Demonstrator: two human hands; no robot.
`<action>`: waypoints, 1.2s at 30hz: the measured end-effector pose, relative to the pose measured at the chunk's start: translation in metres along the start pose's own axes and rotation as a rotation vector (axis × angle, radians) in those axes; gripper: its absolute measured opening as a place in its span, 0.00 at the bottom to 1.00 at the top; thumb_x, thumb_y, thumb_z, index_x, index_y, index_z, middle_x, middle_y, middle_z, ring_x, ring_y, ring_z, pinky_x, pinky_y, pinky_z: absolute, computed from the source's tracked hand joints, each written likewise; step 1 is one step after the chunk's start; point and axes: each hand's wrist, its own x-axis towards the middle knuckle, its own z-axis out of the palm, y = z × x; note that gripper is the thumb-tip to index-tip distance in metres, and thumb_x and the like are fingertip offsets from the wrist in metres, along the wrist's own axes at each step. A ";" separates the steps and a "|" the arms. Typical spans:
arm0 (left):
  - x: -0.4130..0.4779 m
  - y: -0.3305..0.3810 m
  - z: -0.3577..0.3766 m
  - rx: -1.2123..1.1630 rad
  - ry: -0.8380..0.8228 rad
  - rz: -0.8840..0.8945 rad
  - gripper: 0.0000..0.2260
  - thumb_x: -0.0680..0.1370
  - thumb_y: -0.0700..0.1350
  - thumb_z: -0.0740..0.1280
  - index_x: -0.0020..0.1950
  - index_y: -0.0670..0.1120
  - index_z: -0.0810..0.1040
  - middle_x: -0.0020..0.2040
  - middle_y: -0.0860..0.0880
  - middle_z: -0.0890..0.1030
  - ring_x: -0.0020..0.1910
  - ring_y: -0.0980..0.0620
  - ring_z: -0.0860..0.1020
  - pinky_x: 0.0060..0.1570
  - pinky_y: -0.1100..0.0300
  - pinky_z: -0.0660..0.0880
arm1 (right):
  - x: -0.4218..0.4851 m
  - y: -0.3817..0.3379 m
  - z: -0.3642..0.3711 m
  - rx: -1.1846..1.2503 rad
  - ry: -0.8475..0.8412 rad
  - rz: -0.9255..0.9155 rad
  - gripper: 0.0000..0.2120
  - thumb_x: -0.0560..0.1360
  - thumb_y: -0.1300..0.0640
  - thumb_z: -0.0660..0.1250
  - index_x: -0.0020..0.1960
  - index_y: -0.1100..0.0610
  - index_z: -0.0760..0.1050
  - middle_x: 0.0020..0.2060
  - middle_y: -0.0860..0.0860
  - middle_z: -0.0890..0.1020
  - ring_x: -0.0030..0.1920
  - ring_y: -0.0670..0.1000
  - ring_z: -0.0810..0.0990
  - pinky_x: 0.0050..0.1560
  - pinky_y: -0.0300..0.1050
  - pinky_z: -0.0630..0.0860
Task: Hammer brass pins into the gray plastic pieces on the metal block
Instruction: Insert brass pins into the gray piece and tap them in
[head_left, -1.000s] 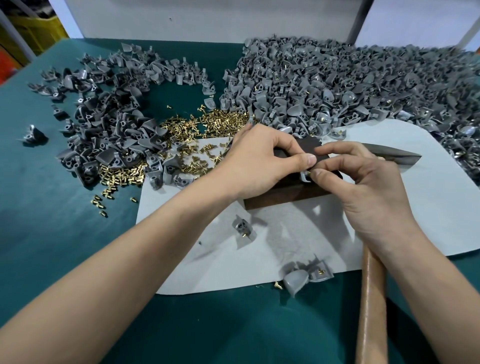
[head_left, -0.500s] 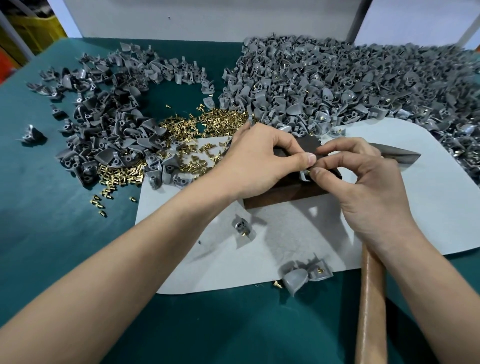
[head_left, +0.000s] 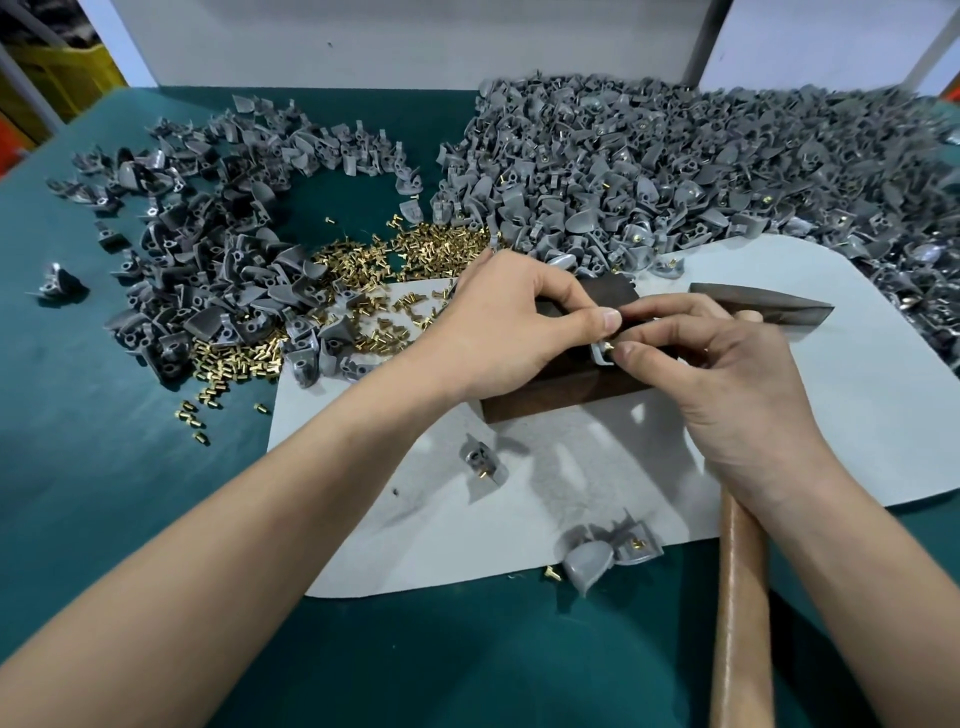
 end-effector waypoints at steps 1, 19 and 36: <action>0.000 0.000 0.000 0.002 0.000 0.004 0.09 0.74 0.48 0.73 0.34 0.55 0.81 0.42 0.50 0.85 0.56 0.52 0.79 0.69 0.45 0.63 | 0.000 0.000 0.001 0.002 0.012 0.005 0.07 0.69 0.61 0.74 0.36 0.50 0.82 0.48 0.46 0.82 0.53 0.40 0.77 0.61 0.37 0.67; 0.001 -0.002 0.000 -0.013 -0.010 0.021 0.08 0.74 0.48 0.73 0.35 0.55 0.81 0.44 0.41 0.85 0.57 0.44 0.79 0.56 0.51 0.73 | -0.001 -0.003 0.001 -0.228 0.042 -0.123 0.09 0.70 0.59 0.73 0.37 0.46 0.78 0.49 0.41 0.77 0.61 0.51 0.72 0.59 0.32 0.61; 0.000 -0.002 0.001 0.002 0.008 -0.008 0.07 0.74 0.50 0.73 0.35 0.56 0.81 0.45 0.47 0.85 0.59 0.52 0.77 0.66 0.49 0.67 | -0.001 -0.003 0.001 -0.153 0.038 -0.090 0.10 0.69 0.59 0.73 0.36 0.45 0.79 0.48 0.39 0.78 0.60 0.50 0.74 0.65 0.46 0.63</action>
